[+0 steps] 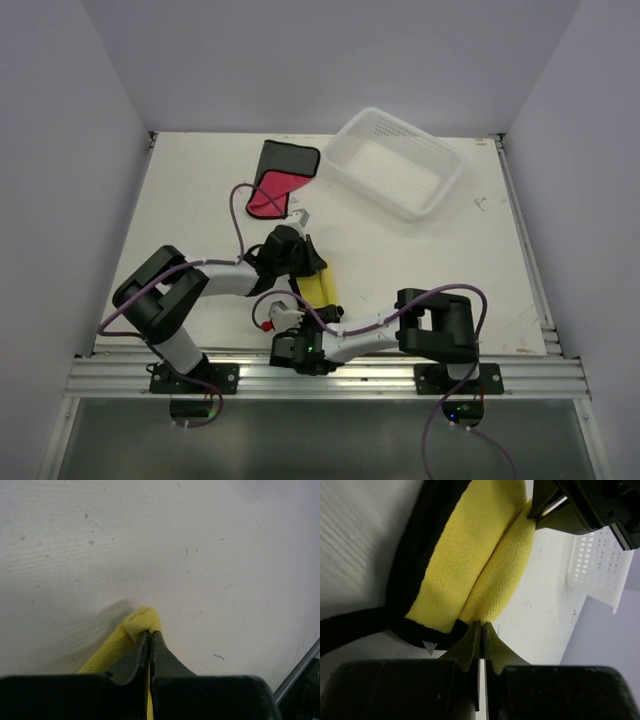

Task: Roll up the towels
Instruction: Roll the towel

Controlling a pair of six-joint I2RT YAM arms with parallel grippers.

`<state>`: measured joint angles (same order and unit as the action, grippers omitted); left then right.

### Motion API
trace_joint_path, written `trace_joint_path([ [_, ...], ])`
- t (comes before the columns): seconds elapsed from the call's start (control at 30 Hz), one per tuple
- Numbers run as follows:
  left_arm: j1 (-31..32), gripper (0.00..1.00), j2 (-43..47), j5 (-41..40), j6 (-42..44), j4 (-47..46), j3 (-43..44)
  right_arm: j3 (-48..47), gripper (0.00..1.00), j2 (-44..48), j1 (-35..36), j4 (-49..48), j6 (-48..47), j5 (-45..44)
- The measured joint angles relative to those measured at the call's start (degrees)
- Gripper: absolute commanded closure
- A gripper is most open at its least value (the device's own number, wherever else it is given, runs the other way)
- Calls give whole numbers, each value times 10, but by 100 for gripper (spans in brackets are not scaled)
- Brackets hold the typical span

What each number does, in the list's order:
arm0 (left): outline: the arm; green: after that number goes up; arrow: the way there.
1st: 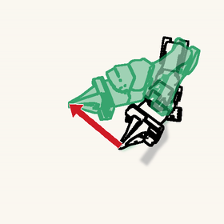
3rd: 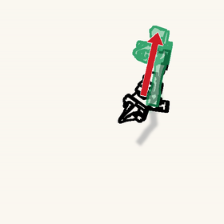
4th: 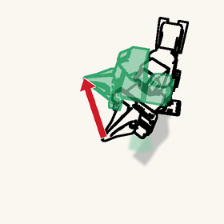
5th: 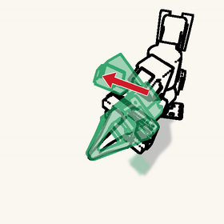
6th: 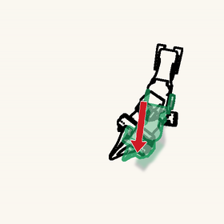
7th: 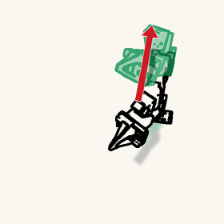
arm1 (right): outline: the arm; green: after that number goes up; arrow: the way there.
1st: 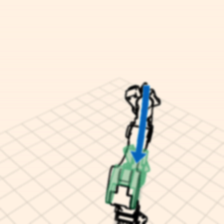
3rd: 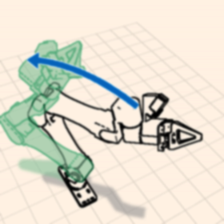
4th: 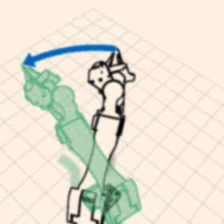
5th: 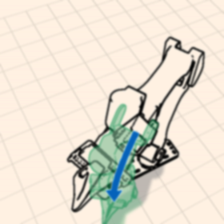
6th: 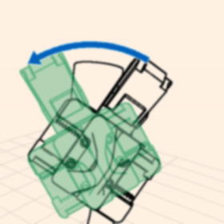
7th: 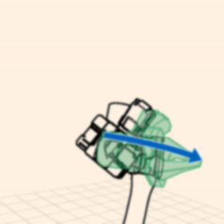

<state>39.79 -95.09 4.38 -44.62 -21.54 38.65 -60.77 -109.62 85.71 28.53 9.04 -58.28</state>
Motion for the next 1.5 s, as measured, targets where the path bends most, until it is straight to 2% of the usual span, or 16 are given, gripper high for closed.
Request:
trace_joint_path([
  [0.53, -8, 100, 55, 6, -9, -75, -96, -59, 100, -80, 35, 84, -29, -26],
  [1.03, -7, 100, 50, -23, -14, -66, -103, -71, 100, -80, 35, 96, -29, -10],
  [1.5, -7, 100, 25, -37, -45, -104, -110, -35, 83, 2, 35, 53, 0, 38],
])
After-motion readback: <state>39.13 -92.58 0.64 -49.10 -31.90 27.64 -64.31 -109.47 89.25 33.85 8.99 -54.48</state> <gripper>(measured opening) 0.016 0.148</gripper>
